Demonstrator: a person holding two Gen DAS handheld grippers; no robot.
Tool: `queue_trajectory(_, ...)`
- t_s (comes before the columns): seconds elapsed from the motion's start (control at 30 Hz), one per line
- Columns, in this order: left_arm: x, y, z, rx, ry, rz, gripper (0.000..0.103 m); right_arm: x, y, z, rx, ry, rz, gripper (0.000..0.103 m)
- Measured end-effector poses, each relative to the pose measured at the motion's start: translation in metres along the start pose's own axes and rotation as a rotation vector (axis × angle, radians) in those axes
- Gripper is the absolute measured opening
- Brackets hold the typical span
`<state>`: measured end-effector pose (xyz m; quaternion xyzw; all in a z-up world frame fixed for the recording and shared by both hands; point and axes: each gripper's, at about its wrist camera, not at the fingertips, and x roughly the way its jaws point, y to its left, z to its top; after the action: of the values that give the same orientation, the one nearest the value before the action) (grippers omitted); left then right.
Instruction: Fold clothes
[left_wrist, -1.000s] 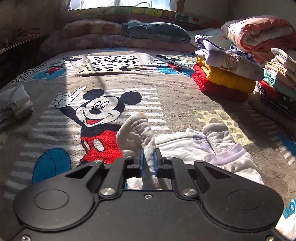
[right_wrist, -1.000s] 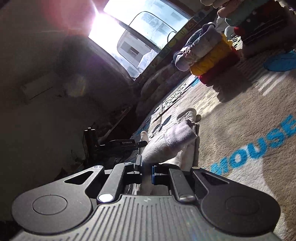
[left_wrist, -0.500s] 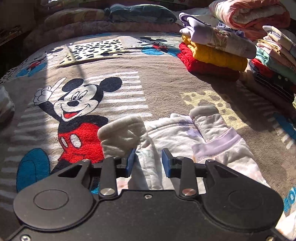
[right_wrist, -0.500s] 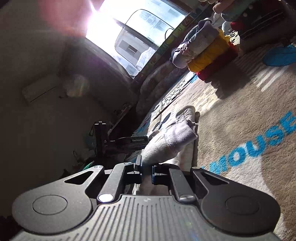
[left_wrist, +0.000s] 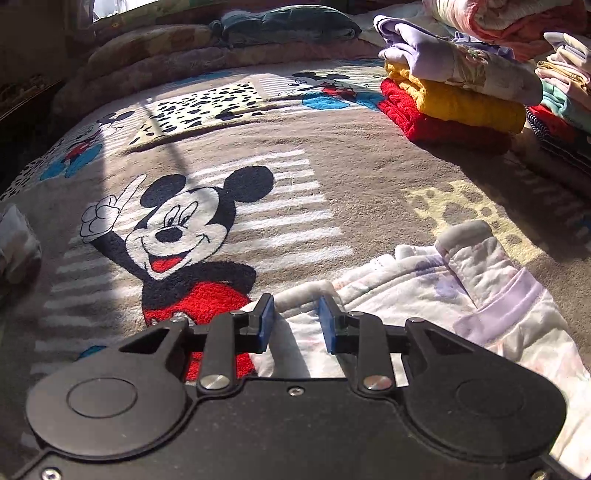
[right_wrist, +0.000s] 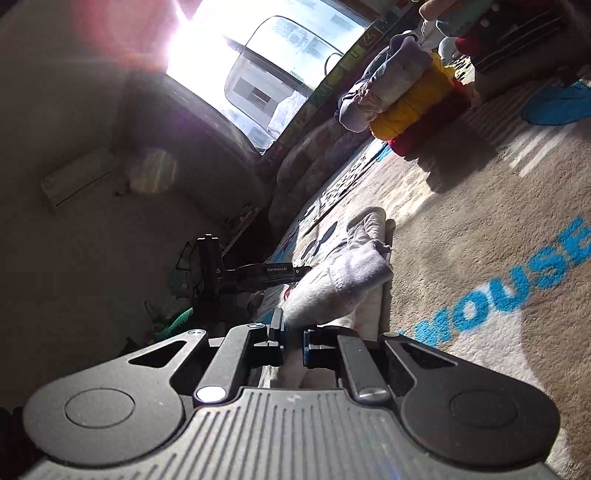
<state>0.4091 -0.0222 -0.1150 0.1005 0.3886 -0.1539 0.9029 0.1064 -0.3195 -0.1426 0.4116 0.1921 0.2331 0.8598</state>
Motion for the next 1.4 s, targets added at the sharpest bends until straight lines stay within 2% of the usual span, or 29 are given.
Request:
queue_trajectory(0.13, 0.008, 0.006, -0.002, 0.004, 0.030, -0.044, 0.025, 0.003, -0.004, 0.000, 0.009, 0.008, -0.010, 0.011)
queue_trajectory(0.33, 0.004, -0.008, 0.001, 0.061, 0.035, 0.012, 0.025, 0.006, -0.004, 0.001, 0.002, 0.005, -0.010, 0.011)
queue_trajectory(0.43, -0.016, -0.004, 0.004, 0.028, -0.004, 0.001, 0.026, 0.006, -0.001, 0.000, -0.005, 0.002, -0.012, 0.011)
queue_trajectory(0.57, -0.056, 0.005, -0.020, -0.034, -0.075, 0.000, 0.026, 0.004, 0.000, 0.000, -0.009, -0.002, -0.011, 0.011)
queue_trajectory(0.77, -0.101, -0.013, -0.068, -0.032, -0.150, -0.004, 0.026, 0.005, 0.000, -0.001, -0.012, -0.008, -0.009, 0.011)
queue_trajectory(0.83, -0.099, -0.021, -0.079, -0.059, -0.138, -0.038, 0.026, 0.006, 0.001, -0.001, -0.017, -0.011, -0.008, 0.011)
queue_trajectory(0.9, -0.078, -0.034, -0.087, -0.014, -0.060, -0.033, 0.026, 0.007, 0.002, -0.002, -0.024, -0.013, -0.007, 0.011)
queue_trajectory(0.93, -0.073, -0.039, -0.092, 0.016, -0.056, -0.023, 0.026, 0.008, 0.002, -0.002, -0.028, -0.014, -0.008, 0.011)
queue_trajectory(1.0, -0.088, -0.033, -0.090, -0.045, -0.091, -0.045, 0.026, 0.009, 0.003, -0.002, -0.042, -0.019, -0.016, 0.011)
queue_trajectory(1.07, -0.109, -0.027, -0.092, -0.106, -0.137, -0.073, 0.030, 0.008, 0.002, -0.003, -0.043, -0.027, -0.028, 0.011)
queue_trajectory(1.13, -0.136, -0.023, -0.109, -0.141, -0.188, -0.078, 0.048, 0.008, 0.002, -0.004, -0.044, -0.033, -0.033, 0.012)
queue_trajectory(1.17, -0.149, -0.021, -0.117, -0.158, -0.214, -0.080, 0.051, 0.007, 0.003, -0.005, -0.047, -0.036, -0.035, 0.012)
queue_trajectory(1.3, -0.195, -0.020, -0.161, -0.210, -0.291, -0.085, 0.053, 0.006, 0.005, -0.010, -0.055, -0.047, -0.048, 0.015)
queue_trajectory(1.4, -0.216, -0.032, -0.192, -0.171, -0.337, -0.120, 0.057, 0.004, 0.006, -0.012, -0.061, -0.057, -0.061, 0.015)
